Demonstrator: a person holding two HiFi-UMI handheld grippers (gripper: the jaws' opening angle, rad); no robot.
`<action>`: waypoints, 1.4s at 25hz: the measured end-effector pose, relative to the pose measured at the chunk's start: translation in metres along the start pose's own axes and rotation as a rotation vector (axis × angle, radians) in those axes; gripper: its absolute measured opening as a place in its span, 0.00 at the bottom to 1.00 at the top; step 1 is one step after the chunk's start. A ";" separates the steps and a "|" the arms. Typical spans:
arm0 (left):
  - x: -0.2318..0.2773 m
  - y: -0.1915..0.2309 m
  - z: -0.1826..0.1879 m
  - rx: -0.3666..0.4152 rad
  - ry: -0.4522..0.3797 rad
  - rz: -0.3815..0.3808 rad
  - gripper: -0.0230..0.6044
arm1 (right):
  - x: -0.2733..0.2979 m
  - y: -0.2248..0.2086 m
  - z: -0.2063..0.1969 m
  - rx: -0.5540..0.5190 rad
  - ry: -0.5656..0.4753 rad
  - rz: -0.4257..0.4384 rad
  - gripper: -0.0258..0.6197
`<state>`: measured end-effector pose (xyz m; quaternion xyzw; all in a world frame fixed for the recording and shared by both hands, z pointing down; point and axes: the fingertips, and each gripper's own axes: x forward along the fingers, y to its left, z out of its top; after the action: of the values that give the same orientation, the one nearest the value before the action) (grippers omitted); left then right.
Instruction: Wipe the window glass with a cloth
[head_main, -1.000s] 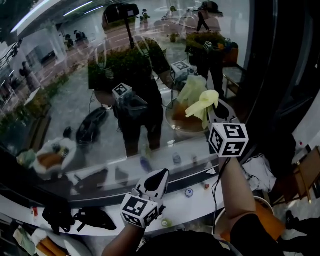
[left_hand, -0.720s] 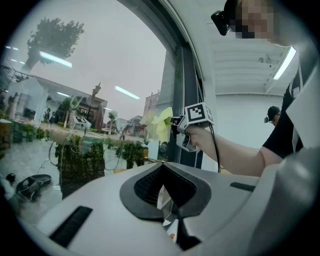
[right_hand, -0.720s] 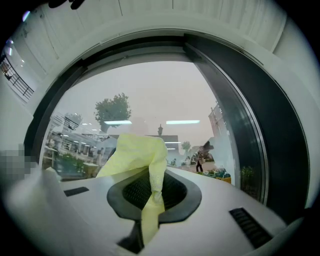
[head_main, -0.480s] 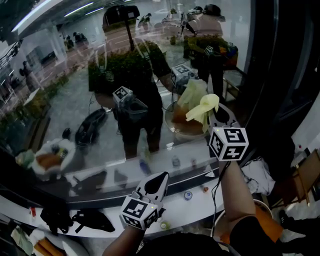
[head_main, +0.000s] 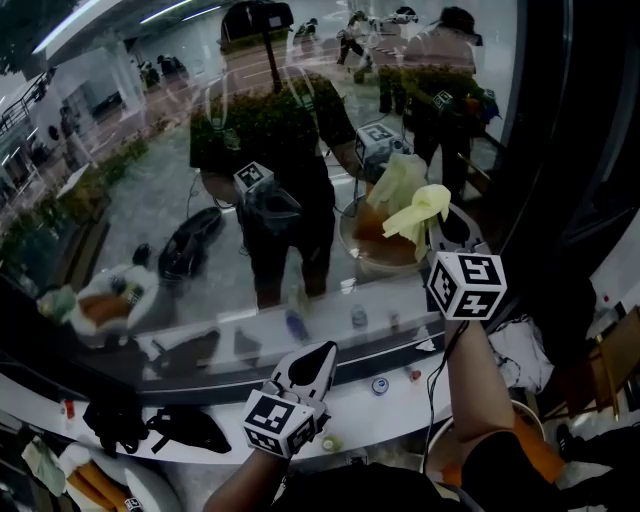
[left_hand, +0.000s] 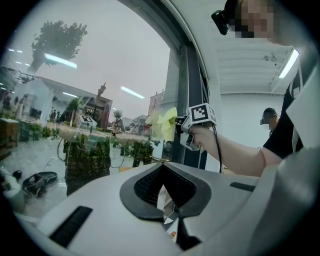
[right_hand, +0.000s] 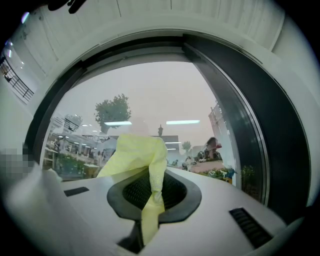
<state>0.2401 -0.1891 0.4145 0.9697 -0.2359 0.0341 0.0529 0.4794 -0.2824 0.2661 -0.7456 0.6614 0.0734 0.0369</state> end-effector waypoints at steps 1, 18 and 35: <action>-0.001 -0.002 0.000 0.002 0.002 0.002 0.04 | -0.001 -0.002 -0.001 0.002 0.003 0.000 0.10; -0.085 0.016 -0.024 -0.073 0.021 0.133 0.04 | -0.027 0.021 -0.017 0.082 0.038 0.012 0.10; -0.289 0.014 -0.035 -0.120 -0.051 0.191 0.04 | -0.196 0.238 -0.019 0.102 0.071 0.143 0.10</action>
<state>-0.0244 -0.0661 0.4244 0.9384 -0.3304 0.0000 0.1014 0.2218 -0.1219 0.3259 -0.6958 0.7166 0.0156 0.0462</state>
